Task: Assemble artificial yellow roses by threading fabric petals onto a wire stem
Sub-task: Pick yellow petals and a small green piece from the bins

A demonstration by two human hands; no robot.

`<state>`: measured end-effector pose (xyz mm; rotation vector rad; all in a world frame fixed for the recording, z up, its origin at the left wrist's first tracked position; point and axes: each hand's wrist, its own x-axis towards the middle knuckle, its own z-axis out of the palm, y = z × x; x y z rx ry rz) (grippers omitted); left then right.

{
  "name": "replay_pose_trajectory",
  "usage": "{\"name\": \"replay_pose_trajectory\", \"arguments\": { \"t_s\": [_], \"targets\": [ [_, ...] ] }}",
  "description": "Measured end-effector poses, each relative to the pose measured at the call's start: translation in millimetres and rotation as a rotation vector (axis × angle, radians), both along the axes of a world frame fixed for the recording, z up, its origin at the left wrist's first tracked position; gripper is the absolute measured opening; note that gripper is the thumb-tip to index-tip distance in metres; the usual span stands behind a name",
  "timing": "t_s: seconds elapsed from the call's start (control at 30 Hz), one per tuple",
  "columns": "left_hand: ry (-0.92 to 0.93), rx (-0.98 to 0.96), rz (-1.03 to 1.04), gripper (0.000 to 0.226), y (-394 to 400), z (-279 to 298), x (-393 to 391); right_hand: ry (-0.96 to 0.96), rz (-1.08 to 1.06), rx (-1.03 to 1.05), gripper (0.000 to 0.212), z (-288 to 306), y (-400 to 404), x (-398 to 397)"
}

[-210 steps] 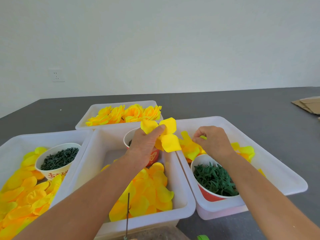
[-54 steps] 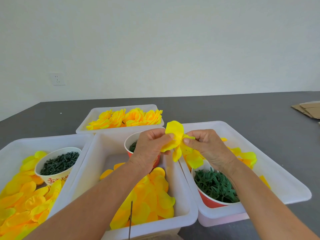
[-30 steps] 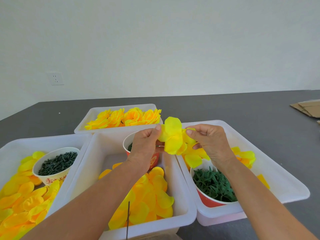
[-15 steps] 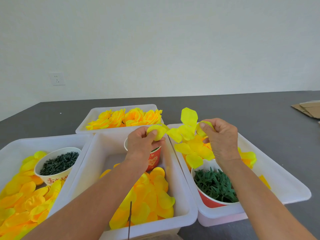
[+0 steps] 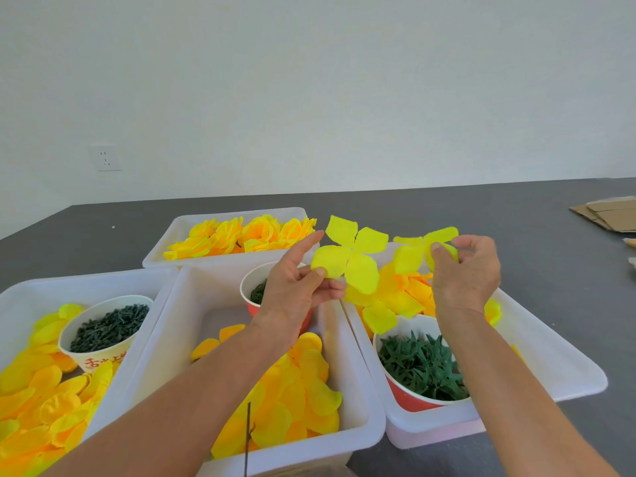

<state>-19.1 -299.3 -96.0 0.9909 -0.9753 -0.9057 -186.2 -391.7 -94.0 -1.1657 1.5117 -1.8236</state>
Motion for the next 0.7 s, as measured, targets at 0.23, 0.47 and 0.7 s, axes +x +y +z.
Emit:
{"name": "replay_pose_trajectory", "arguments": {
  "t_s": [0.23, 0.47, 0.7],
  "targets": [
    [-0.283, 0.058, -0.032, 0.038, 1.5, -7.1, -6.3, 0.125, -0.001, 0.122, 0.022, -1.5, -3.3, -3.5],
    [-0.372, 0.121, -0.08, 0.035, -0.5, -13.7, -8.4, 0.413, 0.111, 0.3, 0.034, -4.4, -2.9, -3.7],
    [-0.445, 0.153, 0.021, 0.037, -3.6, -17.6, -7.9, 0.694, 0.224, 0.617, 0.015, -1.8, 0.5, -1.4]
  ]
}}
